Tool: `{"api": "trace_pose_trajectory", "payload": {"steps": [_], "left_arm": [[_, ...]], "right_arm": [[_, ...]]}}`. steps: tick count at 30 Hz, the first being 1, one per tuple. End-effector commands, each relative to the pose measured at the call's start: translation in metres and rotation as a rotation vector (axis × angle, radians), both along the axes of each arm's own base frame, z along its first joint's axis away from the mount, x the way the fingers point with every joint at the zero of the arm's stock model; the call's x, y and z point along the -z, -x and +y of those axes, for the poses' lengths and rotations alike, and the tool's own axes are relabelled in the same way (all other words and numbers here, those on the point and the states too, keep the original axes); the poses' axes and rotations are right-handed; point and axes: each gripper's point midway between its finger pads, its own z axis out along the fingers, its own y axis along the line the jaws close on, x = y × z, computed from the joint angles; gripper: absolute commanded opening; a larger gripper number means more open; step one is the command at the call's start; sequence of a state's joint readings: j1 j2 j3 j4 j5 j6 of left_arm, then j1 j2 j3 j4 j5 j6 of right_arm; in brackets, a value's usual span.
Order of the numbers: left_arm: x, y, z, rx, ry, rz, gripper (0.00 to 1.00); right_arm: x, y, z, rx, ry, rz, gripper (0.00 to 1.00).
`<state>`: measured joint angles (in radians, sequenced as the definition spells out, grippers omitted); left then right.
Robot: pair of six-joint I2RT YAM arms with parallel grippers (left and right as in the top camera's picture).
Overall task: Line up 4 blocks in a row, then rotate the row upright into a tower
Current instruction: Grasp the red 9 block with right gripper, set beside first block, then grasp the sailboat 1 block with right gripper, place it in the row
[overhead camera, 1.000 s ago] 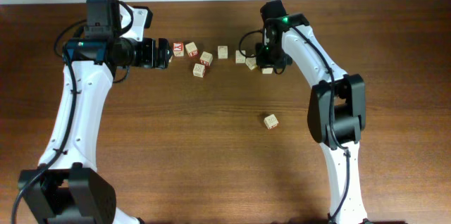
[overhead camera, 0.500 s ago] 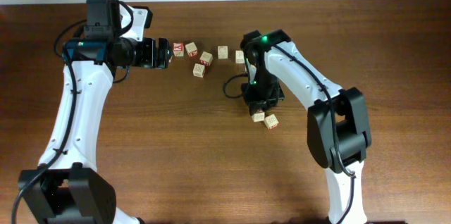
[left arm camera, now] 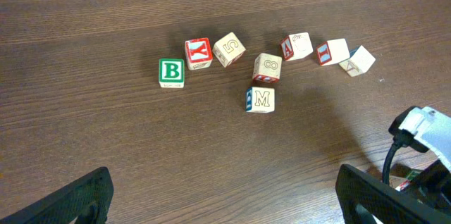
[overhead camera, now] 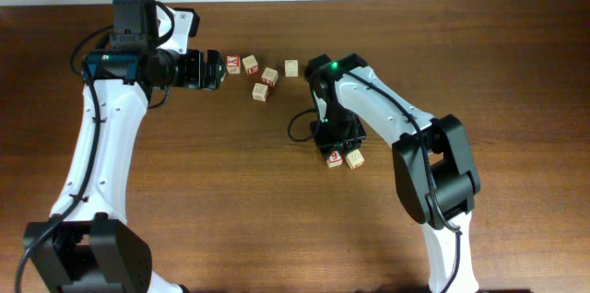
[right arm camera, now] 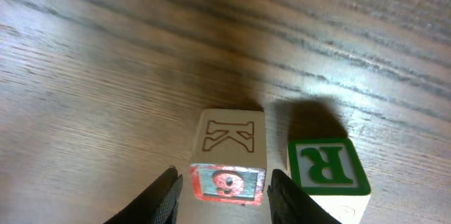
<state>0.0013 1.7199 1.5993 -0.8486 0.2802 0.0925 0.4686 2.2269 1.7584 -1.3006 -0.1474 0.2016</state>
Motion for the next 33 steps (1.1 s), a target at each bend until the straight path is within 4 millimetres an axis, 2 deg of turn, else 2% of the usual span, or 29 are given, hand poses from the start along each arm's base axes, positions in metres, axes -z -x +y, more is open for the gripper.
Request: {"api": "trace_pose_trajectory", "payload": {"steps": [1,3,4,6,7,8,10,12,15,17,19,21,23,24,26,27,29,33], "left_arm": [[-0.005,-0.003,0.001,-0.006,0.003,-0.012,0.99],[-0.005,-0.004,0.001,-0.006,0.003,-0.013,0.99],[-0.005,-0.003,0.001,-0.006,0.003,-0.012,0.99],[-0.005,-0.004,0.001,-0.006,0.003,-0.013,0.99],[-0.005,-0.004,0.001,-0.006,0.003,-0.013,0.99],[-0.005,-0.003,0.001,-0.006,0.003,-0.012,0.99],[-0.005,-0.004,0.001,-0.006,0.003,-0.013,0.99],[-0.005,-0.003,0.001,-0.006,0.003,-0.012,0.99],[-0.005,-0.003,0.001,-0.006,0.003,-0.012,0.99],[-0.005,-0.004,0.001,-0.006,0.003,-0.013,0.99],[-0.005,-0.004,0.001,-0.006,0.003,-0.013,0.99],[-0.005,-0.004,0.001,-0.006,0.003,-0.013,0.99],[-0.005,-0.004,0.001,-0.006,0.003,-0.013,0.99],[-0.005,-0.004,0.001,-0.006,0.003,-0.013,0.99],[-0.005,-0.003,0.001,-0.006,0.003,-0.012,0.99],[-0.005,-0.003,0.001,-0.006,0.003,-0.012,0.99],[-0.005,-0.004,0.001,-0.006,0.003,-0.013,0.99],[-0.005,-0.004,0.001,-0.006,0.003,-0.013,0.99]], "right_arm": [[-0.045,-0.059,0.009,0.085,-0.043,-0.208,0.42],[-0.068,-0.122,-0.002,0.249,-0.051,-0.435,0.43],[-0.069,-0.150,-0.012,0.320,-0.045,-0.528,0.43],[-0.065,-0.171,-0.020,0.410,-0.049,-0.584,0.44],[-0.059,-0.181,-0.019,0.475,-0.064,-0.598,0.47],[-0.048,-0.189,-0.016,0.541,-0.077,-0.602,0.52],[-0.018,-0.197,-0.013,0.686,-0.082,-0.574,0.54],[-0.004,-0.198,-0.012,0.765,-0.079,-0.553,0.52],[-0.003,-0.207,-0.008,0.768,-0.105,-0.577,0.39],[0.004,-0.202,-0.006,0.762,-0.109,-0.544,0.31],[0.010,-0.189,-0.010,0.744,-0.067,-0.497,0.27],[0.012,-0.183,-0.012,0.665,-0.051,-0.483,0.28],[0.012,-0.177,0.001,0.562,-0.116,-0.444,0.35],[0.011,-0.175,0.009,0.464,-0.161,-0.433,0.45],[0.007,-0.171,0.015,0.307,-0.206,-0.426,0.48],[0.005,-0.168,0.016,0.211,-0.212,-0.423,0.48],[0.006,-0.161,0.011,0.133,-0.191,-0.406,0.47],[0.008,-0.159,0.007,0.134,-0.166,-0.400,0.31]]}}
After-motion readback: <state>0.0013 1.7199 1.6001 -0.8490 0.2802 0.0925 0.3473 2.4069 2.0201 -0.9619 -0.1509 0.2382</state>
